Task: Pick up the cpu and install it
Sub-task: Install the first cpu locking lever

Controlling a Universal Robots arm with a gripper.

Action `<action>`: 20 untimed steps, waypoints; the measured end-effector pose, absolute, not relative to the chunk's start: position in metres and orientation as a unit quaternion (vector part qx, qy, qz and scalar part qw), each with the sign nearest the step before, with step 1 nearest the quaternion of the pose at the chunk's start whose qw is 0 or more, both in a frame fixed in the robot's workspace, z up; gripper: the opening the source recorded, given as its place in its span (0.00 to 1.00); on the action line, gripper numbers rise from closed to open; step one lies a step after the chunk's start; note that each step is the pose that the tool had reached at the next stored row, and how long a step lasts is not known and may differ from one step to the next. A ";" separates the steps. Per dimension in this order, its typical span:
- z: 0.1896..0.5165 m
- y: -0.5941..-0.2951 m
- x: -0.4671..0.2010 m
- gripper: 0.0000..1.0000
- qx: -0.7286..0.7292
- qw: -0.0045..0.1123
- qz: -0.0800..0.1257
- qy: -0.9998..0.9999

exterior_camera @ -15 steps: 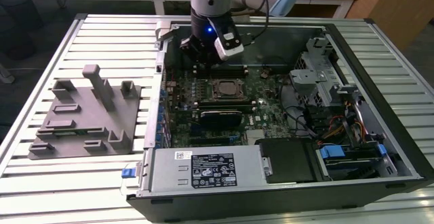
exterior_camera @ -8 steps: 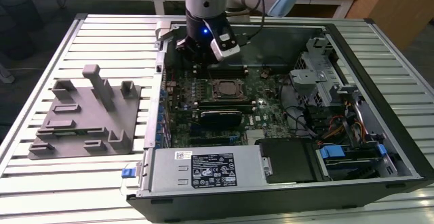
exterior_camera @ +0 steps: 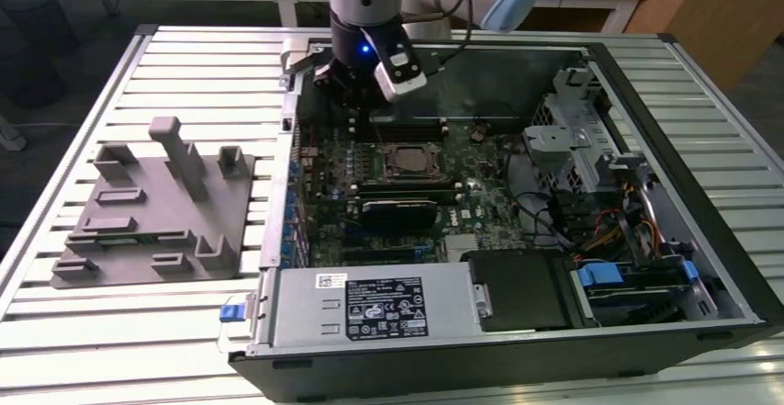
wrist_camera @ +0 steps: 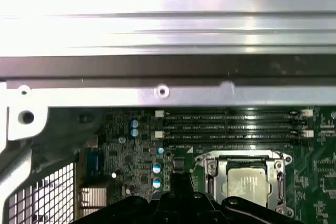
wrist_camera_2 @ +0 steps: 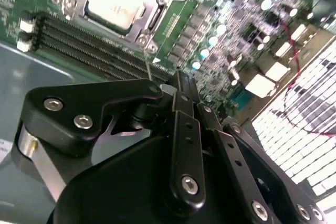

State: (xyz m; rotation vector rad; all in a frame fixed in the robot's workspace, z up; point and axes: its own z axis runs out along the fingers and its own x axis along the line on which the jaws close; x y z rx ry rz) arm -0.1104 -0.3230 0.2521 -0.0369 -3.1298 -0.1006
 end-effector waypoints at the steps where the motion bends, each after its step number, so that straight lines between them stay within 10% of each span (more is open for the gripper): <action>1: 0.252 -0.322 -0.110 0.11 -0.011 0.005 -0.032 -0.999; 20: 0.252 -0.316 -0.097 0.11 0.000 0.002 -0.037 -0.999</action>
